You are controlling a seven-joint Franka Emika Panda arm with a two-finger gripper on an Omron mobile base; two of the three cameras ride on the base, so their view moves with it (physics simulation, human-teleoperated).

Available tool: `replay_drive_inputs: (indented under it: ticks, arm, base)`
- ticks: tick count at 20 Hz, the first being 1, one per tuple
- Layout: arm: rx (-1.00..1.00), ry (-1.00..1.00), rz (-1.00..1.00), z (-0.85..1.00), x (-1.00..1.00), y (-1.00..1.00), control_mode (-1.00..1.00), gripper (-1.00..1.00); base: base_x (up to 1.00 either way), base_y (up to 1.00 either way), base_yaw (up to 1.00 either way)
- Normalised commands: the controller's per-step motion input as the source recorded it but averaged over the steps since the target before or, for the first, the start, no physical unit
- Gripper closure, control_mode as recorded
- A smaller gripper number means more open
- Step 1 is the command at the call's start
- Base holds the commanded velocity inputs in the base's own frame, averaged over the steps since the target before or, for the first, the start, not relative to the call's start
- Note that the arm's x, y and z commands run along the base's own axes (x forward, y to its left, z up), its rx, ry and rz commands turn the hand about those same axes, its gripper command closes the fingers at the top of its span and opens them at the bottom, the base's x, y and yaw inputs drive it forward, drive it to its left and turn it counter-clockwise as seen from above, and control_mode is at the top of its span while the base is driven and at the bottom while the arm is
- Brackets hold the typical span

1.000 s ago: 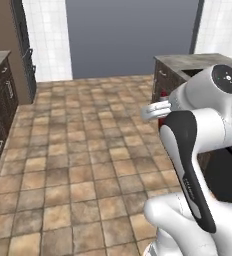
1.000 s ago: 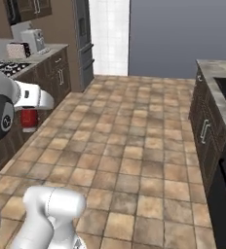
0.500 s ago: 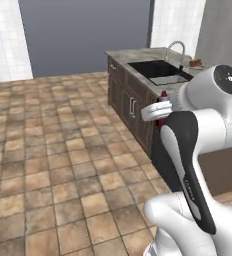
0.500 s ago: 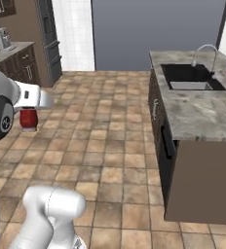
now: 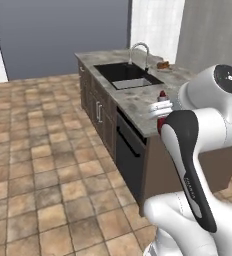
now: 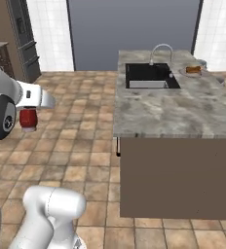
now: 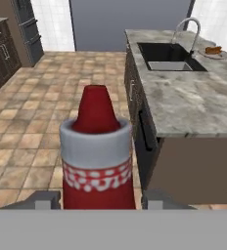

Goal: Move the hot dog bun to the plate on the dining table and place the condiment next to that plate. Then navigate to the fridge and take the sausage and place it on the plate as well.

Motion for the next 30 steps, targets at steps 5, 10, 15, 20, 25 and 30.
replay_drive_inputs:
  ticks: [5, 10, 15, 20, 25, 30]
  arm:
    - [0.0, 0.0, 0.0, 0.0, 0.0, 0.0, 1.0, 1.0]
    - [0.0, 0.0, 0.0, 0.0, 0.0, 0.0, 1.0, 1.0]
    - [0.0, 0.0, 0.0, 0.0, 0.0, 0.0, 1.0, 1.0]
    - [0.0, 0.0, 0.0, 0.0, 0.0, 0.0, 1.0, 1.0]
    - [0.0, 0.0, 0.0, 0.0, 0.0, 0.0, 1.0, 1.0]
    - [0.0, 0.0, 0.0, 0.0, 0.0, 0.0, 1.0, 1.0]
  base:
    - [0.27, -1.0, -0.15]
    - [0.32, -1.0, -0.16]
    - [0.44, -1.0, -0.14]
    - [0.58, -1.0, -0.11]
    - [0.67, -1.0, -0.03]
    - [0.76, -1.0, 0.03]
